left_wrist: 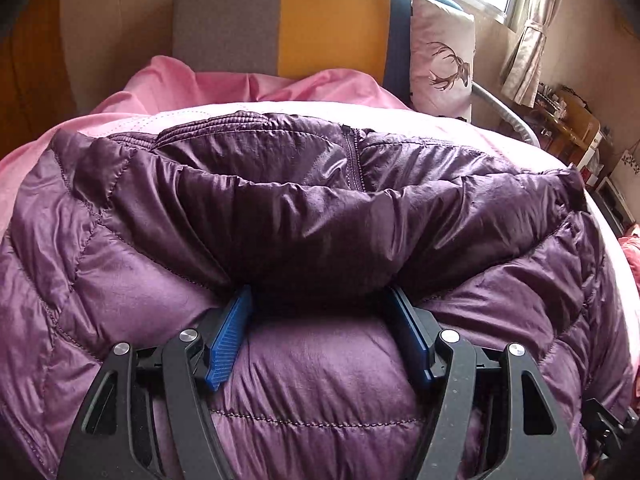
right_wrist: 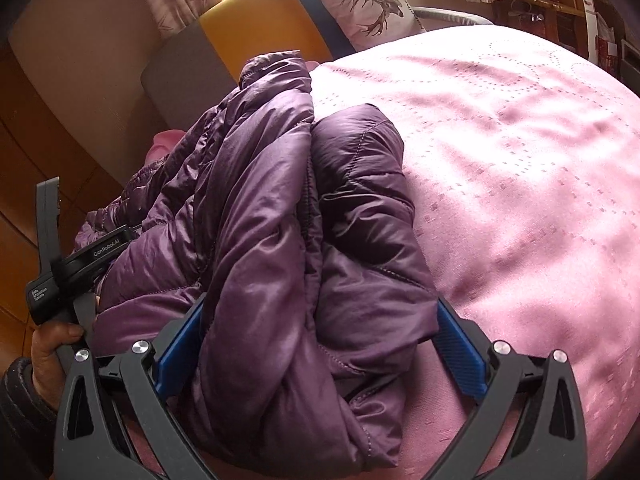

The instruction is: Fold large clothes

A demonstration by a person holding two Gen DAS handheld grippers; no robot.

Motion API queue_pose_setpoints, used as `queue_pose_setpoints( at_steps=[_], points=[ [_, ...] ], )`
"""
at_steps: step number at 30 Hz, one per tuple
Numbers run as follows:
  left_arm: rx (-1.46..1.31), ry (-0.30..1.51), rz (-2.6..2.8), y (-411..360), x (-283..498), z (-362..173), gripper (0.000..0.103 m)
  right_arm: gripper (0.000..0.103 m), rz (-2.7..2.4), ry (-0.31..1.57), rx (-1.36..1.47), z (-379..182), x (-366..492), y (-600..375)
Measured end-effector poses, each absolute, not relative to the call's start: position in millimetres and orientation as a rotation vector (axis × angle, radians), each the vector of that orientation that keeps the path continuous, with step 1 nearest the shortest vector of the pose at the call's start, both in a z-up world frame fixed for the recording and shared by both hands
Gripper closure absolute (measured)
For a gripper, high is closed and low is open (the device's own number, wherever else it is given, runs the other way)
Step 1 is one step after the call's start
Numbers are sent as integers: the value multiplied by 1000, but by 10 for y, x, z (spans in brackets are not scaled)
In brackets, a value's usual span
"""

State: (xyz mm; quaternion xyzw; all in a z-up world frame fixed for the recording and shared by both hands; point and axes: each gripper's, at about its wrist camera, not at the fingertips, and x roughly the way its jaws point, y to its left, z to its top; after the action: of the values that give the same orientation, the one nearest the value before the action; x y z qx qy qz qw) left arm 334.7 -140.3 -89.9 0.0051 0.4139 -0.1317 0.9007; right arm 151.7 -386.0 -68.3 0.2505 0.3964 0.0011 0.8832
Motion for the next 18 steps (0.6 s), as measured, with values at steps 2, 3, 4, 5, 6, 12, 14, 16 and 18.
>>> queue_pose_setpoints(
  at_steps=[2,3,4,5,6,12,14,16,18],
  points=[
    [8,853,-274,-1368,3274,-784,36,2,15,830,542,-647,1549,-3920],
    [8,838,-275,-1346,3213,-728,35,2,22,828,559,-628,1535,-3930],
    [5,814,-283,-1324,3118,-661,31,2,32,822,582,-623,1517,-3965],
    [2,794,-290,-1301,3043,-612,29,2,46,816,600,-626,1499,-3990],
    [3,775,-292,-1276,2968,-569,29,2,52,812,615,-630,1490,-4013],
    [-13,704,-296,-1080,2644,-357,28,2,44,818,624,-641,1519,-4032],
    [-12,694,-283,-993,2582,-303,24,2,41,819,621,-649,1517,-4029],
    [-25,676,-276,-857,2523,-258,23,2,36,826,621,-645,1534,-3989],
    [-23,659,-250,-710,2457,-237,22,2,35,833,623,-649,1563,-3955]
  ],
)
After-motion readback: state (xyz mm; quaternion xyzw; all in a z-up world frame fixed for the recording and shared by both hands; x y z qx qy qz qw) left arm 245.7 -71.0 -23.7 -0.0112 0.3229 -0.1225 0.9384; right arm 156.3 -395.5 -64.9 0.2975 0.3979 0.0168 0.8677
